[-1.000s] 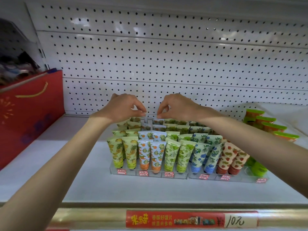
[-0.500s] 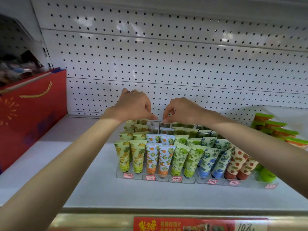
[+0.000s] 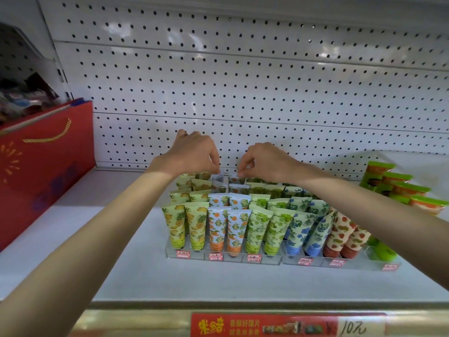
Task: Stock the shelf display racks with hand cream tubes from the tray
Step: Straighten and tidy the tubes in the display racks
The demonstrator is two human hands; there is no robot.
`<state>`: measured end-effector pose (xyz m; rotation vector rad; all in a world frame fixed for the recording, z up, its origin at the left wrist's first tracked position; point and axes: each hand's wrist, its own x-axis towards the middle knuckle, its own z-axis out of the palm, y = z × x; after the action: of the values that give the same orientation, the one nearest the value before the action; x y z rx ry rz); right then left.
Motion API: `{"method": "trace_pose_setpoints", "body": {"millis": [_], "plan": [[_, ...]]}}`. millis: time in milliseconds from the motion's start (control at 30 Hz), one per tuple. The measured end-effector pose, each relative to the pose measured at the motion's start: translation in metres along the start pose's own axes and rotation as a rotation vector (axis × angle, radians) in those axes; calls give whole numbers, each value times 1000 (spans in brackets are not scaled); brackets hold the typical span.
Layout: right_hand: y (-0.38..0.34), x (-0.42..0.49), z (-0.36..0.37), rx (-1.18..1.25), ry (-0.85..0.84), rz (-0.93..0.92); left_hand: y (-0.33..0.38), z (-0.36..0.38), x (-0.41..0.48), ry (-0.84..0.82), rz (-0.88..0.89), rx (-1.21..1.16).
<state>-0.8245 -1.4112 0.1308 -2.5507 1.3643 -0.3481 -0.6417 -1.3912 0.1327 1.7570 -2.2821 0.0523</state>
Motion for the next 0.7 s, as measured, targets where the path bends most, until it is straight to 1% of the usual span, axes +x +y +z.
{"method": "trace_pose_setpoints", "body": {"millis": [233,433,700], "plan": [[0,-2,1,-5,7,3,-4,1,0,-17,34,-13],[-2,-2,1,-2,1,2,-3,-3,-4,-121,102,-7],[-2,-3,1,0,9,-3,-2,0,-5,-99,177,24]]}}
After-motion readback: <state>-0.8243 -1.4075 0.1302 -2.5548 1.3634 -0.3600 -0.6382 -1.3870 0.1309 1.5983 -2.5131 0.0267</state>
